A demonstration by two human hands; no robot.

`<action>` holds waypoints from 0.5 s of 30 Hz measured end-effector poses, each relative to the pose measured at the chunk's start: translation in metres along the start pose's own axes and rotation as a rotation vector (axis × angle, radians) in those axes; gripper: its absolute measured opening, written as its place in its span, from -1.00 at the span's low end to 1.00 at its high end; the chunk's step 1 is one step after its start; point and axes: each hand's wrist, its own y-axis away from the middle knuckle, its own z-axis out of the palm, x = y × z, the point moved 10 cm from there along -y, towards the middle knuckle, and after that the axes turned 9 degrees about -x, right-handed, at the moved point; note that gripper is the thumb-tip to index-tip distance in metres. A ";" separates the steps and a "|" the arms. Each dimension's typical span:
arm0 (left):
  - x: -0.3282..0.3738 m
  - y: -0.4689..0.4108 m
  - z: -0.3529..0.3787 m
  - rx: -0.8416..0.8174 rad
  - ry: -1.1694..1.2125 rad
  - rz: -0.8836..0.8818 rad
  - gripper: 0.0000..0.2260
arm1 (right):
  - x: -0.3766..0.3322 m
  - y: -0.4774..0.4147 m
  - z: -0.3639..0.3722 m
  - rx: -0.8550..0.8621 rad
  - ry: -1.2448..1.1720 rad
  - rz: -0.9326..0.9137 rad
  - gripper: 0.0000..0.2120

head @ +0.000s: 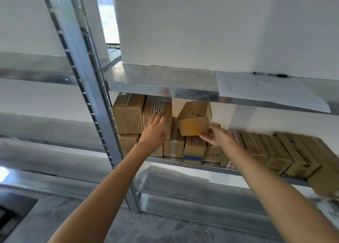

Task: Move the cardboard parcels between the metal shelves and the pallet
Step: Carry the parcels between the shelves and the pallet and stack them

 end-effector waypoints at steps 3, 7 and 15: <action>0.002 0.003 0.001 -0.052 -0.022 -0.009 -0.41 | 0.004 0.004 0.003 0.013 0.090 0.036 -0.31; 0.001 0.004 0.002 -0.078 -0.044 -0.011 -0.42 | -0.001 0.004 0.004 0.063 0.161 -0.043 -0.26; 0.035 0.020 -0.015 0.094 0.048 -0.012 -0.55 | 0.012 0.046 -0.013 -0.033 0.153 -0.227 -0.43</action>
